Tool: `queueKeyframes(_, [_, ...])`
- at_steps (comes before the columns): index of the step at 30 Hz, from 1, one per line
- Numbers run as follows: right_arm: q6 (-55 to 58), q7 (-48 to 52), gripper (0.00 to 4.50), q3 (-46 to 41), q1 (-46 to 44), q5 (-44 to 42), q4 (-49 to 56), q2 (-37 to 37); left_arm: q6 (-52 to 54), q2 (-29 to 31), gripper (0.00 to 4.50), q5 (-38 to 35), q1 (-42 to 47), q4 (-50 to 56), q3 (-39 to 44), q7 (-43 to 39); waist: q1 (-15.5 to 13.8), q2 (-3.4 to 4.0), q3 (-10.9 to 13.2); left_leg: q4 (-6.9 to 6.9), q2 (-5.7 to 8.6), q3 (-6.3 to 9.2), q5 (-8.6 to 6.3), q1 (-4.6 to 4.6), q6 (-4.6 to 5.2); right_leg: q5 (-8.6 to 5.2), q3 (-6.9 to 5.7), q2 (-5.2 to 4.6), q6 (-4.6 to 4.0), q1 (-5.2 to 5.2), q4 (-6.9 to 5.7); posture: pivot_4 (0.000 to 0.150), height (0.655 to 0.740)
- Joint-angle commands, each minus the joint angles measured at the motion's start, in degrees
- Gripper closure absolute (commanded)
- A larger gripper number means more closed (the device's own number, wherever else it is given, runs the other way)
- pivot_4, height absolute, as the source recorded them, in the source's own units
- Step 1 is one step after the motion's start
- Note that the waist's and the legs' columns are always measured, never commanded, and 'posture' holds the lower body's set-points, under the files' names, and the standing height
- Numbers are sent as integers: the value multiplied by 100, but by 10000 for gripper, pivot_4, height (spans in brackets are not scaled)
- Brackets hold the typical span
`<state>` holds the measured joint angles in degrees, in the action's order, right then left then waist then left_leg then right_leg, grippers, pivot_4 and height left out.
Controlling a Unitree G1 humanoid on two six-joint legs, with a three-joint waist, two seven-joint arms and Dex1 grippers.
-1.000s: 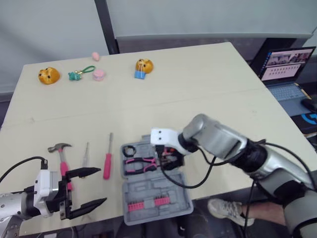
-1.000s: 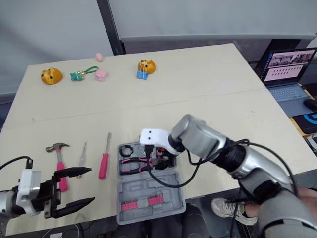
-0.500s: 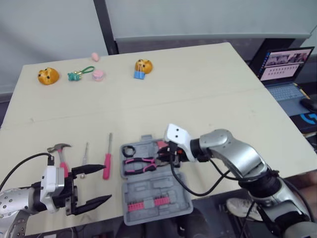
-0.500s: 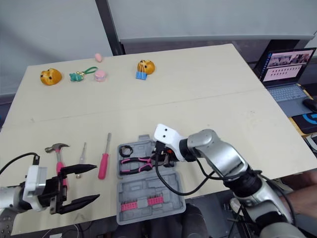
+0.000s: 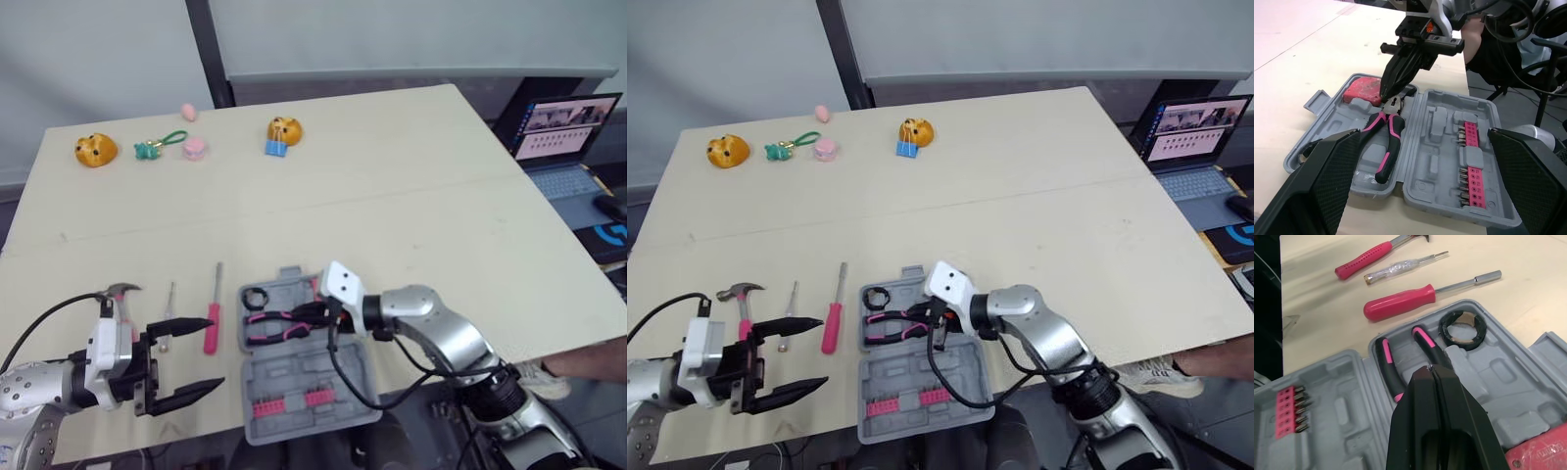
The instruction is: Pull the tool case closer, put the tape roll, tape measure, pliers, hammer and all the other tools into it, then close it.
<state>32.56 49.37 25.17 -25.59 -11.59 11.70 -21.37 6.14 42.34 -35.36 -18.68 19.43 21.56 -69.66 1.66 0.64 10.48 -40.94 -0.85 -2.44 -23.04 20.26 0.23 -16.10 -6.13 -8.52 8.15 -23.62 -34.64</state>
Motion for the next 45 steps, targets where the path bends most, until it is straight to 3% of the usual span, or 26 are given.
queueKeyframes(1, [-361,13,44578,87,42,100,-167,105,17,81,0,-28,-4,52,58,-31,0,0,0,0,0,0,0,0,0,0,0,0,0,0,0,1500,7400])
queueKeyframes(24, [-1486,-56,44578,648,137,1293,-1685,88,4,70,0,-14,-127,150,61,6,5,-2,-2,-1,-1,1,0,-12,0,-1,0,0,-1,12,-1,1500,7400])
queueKeyframes(45, [-1477,13,44578,804,149,1700,-1973,70,-68,-12,0,11,-179,176,-21,47,-2,-32,-60,-1,-2,13,0,-20,0,-3,0,-1,-5,23,-2,1500,7400])
